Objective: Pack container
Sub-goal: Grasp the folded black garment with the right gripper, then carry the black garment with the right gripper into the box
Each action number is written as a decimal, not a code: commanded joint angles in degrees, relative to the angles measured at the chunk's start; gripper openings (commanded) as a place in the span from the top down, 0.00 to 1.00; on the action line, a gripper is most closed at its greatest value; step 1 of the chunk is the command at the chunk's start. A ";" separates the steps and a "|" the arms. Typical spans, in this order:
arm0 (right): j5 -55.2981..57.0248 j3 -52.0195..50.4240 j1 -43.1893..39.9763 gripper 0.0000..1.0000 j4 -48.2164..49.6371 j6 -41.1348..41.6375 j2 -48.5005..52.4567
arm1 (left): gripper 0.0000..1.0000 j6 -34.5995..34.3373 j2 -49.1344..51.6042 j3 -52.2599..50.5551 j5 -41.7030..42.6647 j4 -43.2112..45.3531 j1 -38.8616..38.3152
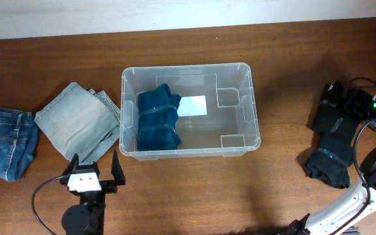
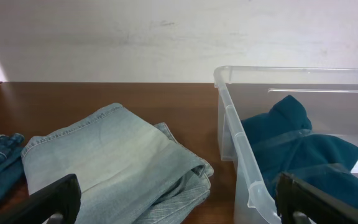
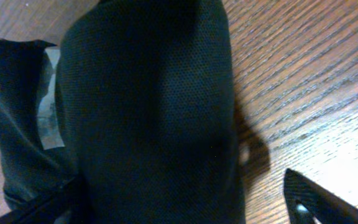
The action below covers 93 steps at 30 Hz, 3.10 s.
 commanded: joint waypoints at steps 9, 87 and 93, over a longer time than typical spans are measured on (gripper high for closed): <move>0.74 -7.13 -0.74 0.26 1.57 2.73 2.12 | 0.01 0.50 -0.50 -0.46 -0.39 0.20 0.20; 4.09 16.74 63.08 0.94 -24.46 31.23 -12.98 | 0.01 0.50 -0.50 -0.46 -0.39 0.20 0.20; 6.93 7.87 63.08 0.94 -17.27 30.84 -12.98 | 0.01 0.50 -0.50 -0.46 -0.39 0.22 0.20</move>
